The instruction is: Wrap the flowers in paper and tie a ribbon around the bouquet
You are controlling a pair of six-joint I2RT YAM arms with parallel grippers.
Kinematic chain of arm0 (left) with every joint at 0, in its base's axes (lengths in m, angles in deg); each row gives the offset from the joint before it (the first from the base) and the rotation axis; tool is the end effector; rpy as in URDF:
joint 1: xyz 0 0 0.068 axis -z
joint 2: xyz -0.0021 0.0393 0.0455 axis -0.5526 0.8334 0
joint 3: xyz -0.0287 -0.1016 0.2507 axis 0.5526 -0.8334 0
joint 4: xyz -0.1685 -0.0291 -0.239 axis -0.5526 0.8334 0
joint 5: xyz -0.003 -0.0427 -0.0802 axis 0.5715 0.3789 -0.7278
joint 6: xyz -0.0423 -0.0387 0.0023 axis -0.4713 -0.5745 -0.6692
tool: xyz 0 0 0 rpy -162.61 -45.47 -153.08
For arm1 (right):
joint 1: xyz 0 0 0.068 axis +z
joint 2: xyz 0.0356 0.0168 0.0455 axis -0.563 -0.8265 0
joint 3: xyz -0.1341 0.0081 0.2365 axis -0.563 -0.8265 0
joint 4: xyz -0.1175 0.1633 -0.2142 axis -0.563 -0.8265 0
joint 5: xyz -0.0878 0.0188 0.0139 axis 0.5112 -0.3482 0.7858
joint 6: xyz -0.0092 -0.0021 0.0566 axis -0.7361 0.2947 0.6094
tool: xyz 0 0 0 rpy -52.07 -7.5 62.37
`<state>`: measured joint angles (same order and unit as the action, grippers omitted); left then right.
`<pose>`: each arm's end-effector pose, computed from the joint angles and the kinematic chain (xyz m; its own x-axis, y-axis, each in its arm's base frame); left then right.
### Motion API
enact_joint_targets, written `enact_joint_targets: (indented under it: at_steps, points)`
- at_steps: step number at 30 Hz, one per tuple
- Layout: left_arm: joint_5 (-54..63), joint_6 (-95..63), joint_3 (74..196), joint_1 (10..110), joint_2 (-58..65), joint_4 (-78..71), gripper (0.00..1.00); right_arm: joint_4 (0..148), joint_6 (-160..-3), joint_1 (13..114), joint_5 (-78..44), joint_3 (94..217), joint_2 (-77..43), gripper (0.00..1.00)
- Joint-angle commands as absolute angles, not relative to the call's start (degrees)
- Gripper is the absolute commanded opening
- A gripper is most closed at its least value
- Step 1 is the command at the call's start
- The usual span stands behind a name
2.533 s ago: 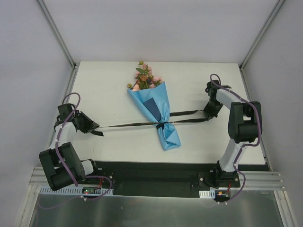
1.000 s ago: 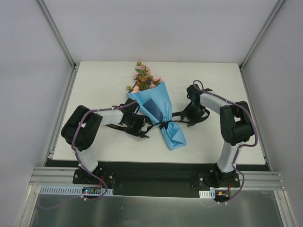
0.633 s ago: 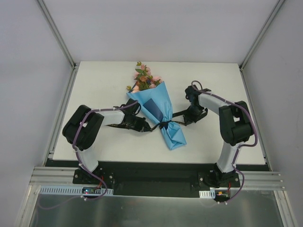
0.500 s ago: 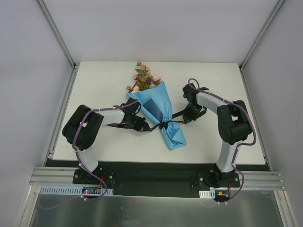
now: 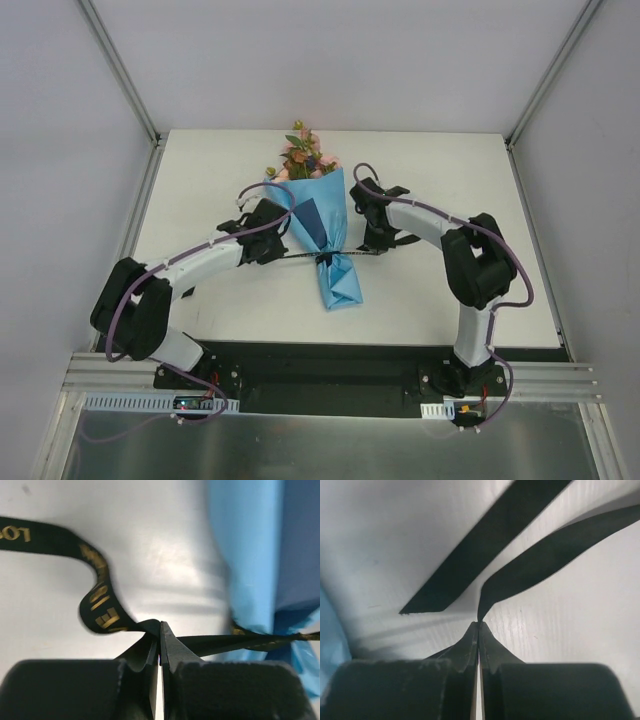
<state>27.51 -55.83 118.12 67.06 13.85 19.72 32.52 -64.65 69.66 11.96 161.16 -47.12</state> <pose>0.2908 -0.1800 0.1938 -0.7264 -0.4206 -0.5435 -0.2596 0.9002 -0.3497 0.3531 0.2325 0.1676 -0.8860 -0.1749 -0.4294 -0.0968 0.9755 -0.1975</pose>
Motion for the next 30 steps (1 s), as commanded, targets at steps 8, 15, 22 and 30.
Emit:
enact_joint_targets:
  at_steps: [8,15,22,30]
  points:
    - [26.9,-39.7,100.1,50.6,1.1,16.5,0.0,24.3,-48.5,68.2,12.8,159.1,-45.3,0.01]
    - [19.1,-40.4,98.6,44.5,-1.7,14.6,0.0,19.4,-48.3,71.2,24.5,159.9,-47.5,0.0]
    - [10.9,-40.1,100.7,41.6,-1.5,15.0,0.0,16.0,-52.7,78.8,35.4,163.2,-50.4,0.01]
    - [-15.9,-36.3,109.3,41.9,10.3,20.8,0.0,38.0,-69.4,81.8,27.3,156.9,-43.5,0.0]
